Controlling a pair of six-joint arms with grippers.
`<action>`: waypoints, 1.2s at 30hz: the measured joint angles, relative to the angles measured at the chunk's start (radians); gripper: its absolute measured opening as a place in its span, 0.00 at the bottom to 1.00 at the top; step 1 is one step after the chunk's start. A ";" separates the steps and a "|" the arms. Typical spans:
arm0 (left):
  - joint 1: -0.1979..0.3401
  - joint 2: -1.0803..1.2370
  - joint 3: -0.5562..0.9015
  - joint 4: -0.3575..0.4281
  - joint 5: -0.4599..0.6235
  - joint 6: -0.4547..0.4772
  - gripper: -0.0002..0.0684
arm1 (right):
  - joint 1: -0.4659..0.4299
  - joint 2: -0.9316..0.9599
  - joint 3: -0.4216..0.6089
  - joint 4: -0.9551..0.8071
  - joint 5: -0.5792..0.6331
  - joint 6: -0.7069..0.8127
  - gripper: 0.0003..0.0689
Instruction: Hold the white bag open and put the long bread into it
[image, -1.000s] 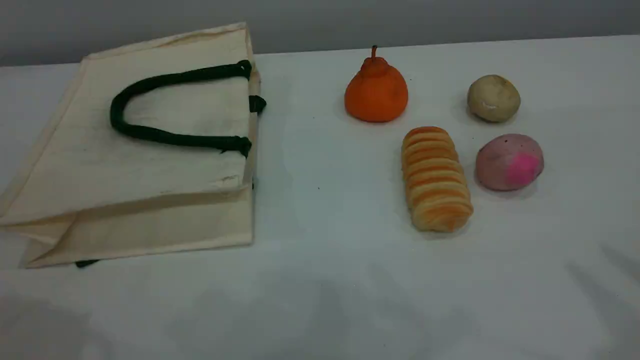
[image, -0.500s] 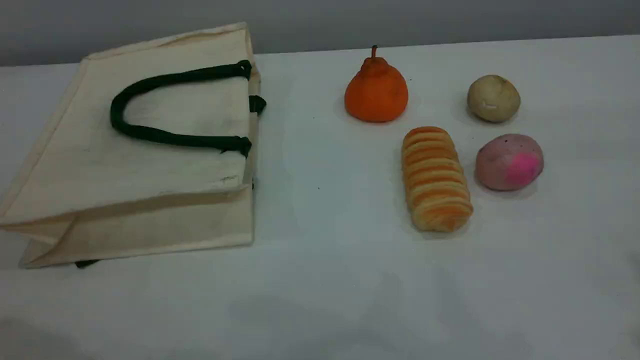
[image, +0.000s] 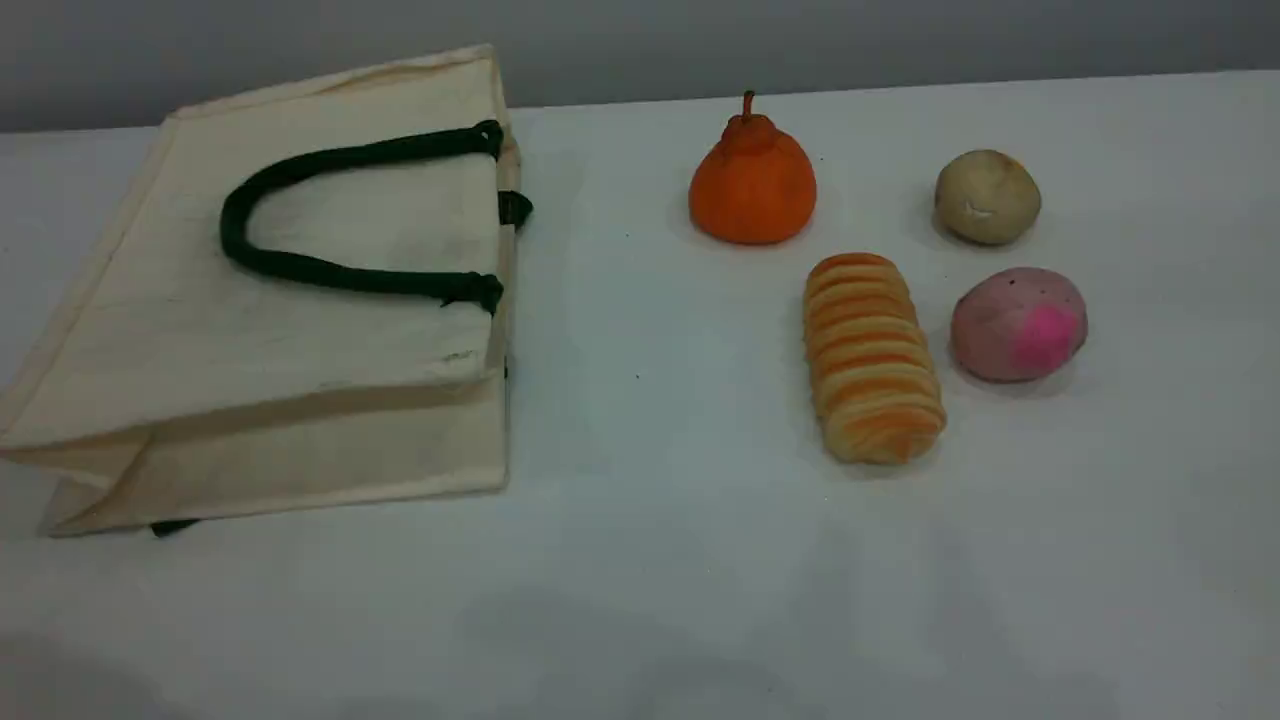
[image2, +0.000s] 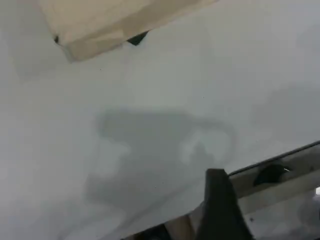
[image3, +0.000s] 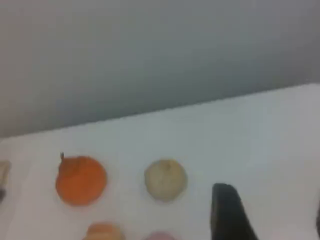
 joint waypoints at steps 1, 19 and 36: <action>0.000 0.000 0.000 0.000 0.000 0.000 0.61 | 0.000 0.000 0.000 0.000 0.000 -0.005 0.49; 0.000 0.000 0.000 -0.005 -0.006 -0.002 0.61 | 0.000 0.000 0.000 0.007 0.008 -0.009 0.49; 0.000 0.000 0.000 -0.137 -0.142 0.002 0.61 | 0.000 0.003 0.000 0.044 0.004 -0.048 0.49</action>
